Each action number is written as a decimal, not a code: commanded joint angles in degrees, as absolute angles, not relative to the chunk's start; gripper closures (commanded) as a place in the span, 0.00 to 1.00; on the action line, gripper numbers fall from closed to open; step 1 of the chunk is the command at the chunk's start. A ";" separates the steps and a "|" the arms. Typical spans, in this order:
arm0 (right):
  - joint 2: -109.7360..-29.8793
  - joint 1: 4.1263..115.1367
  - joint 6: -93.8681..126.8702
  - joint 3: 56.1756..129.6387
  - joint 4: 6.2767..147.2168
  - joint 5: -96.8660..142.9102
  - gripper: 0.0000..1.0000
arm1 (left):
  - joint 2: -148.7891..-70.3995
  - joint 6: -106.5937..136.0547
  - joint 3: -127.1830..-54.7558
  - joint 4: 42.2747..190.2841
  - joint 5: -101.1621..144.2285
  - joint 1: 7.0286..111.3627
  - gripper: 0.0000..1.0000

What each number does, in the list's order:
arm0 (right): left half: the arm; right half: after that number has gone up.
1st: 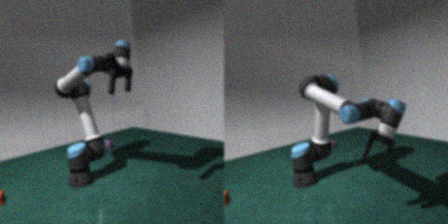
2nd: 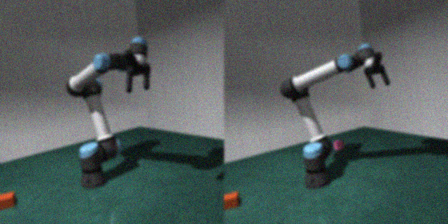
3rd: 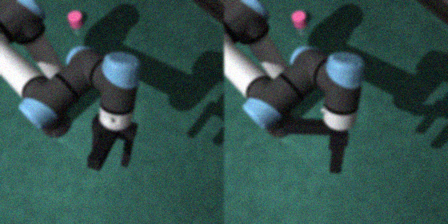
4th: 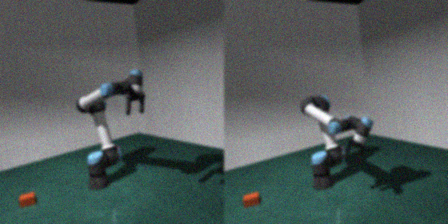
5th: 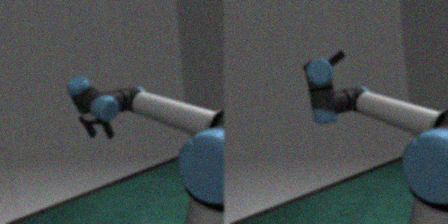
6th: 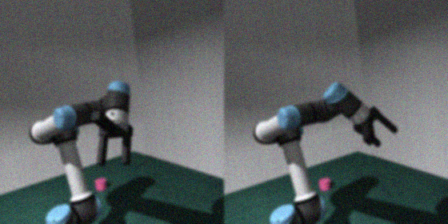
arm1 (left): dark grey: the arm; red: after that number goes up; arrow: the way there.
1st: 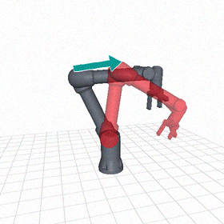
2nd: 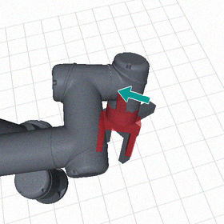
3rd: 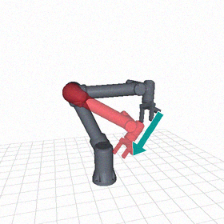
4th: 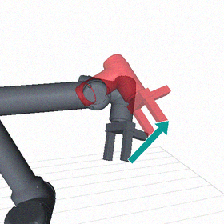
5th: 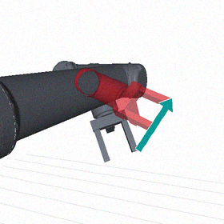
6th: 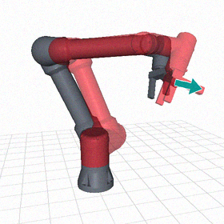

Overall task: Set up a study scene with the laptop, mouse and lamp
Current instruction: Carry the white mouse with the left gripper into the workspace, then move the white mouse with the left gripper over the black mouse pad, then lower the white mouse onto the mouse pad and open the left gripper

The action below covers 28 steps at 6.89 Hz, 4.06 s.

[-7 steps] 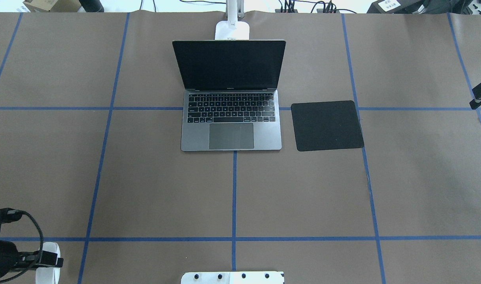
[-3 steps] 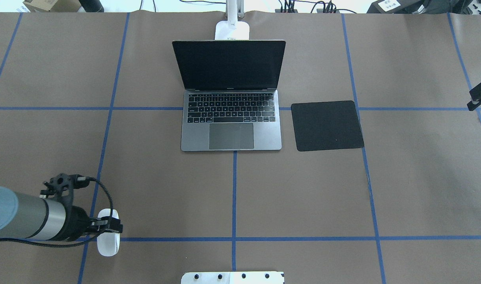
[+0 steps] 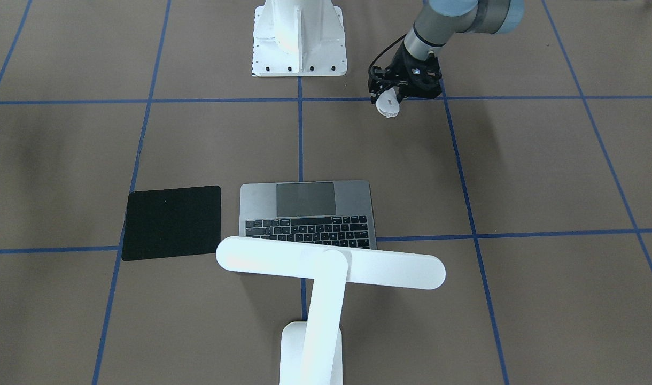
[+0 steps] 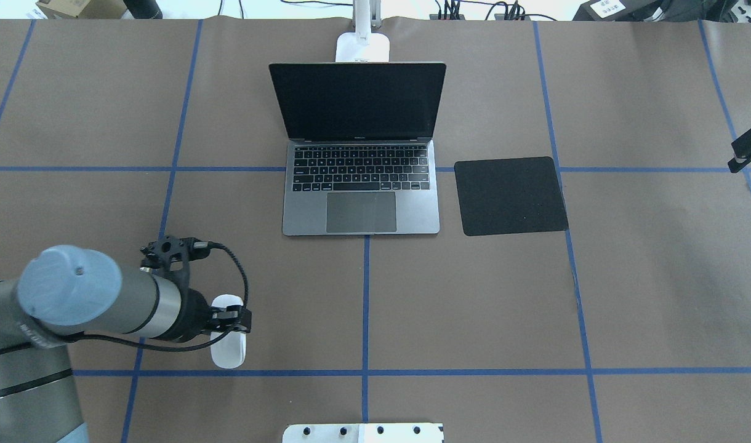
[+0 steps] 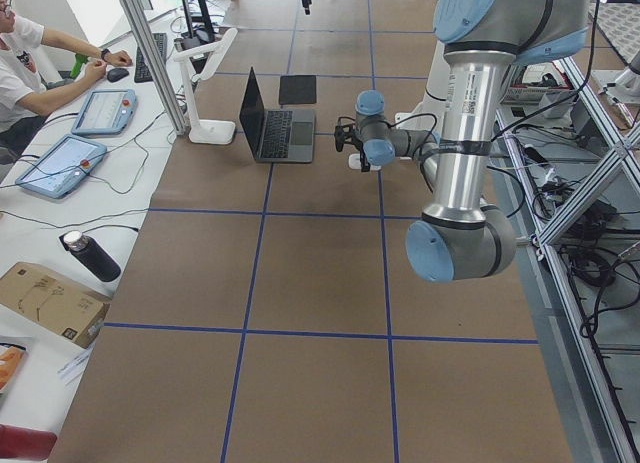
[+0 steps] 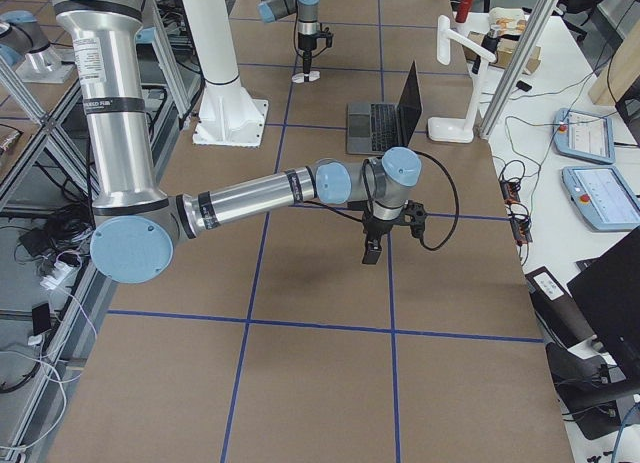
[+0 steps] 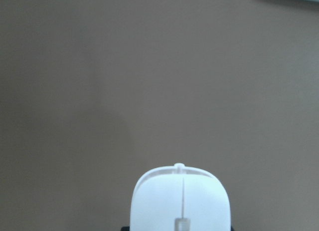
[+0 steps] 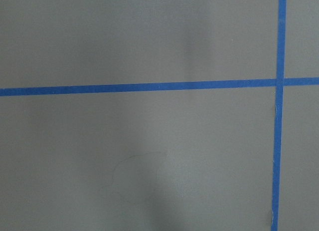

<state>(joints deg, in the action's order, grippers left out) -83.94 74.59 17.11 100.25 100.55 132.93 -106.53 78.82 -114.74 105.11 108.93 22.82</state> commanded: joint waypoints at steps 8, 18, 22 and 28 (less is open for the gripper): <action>-83.93 73.74 17.14 99.14 99.50 132.89 0.01 | -161.94 68.22 -58.06 100.72 104.44 26.19 0.55; -83.06 73.04 16.79 96.51 99.49 132.98 0.01 | -176.66 67.93 -26.29 122.34 96.86 25.58 0.55; -83.06 73.04 16.79 96.33 99.49 132.98 0.01 | -176.84 73.65 -24.35 124.63 94.31 25.31 0.37; -82.97 73.04 16.96 93.34 94.92 133.77 0.01 | -178.06 73.74 -24.17 125.42 93.69 25.49 0.00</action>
<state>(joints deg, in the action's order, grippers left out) -82.99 73.04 16.90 93.51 95.46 133.42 -177.35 73.71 -23.82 125.39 93.63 25.35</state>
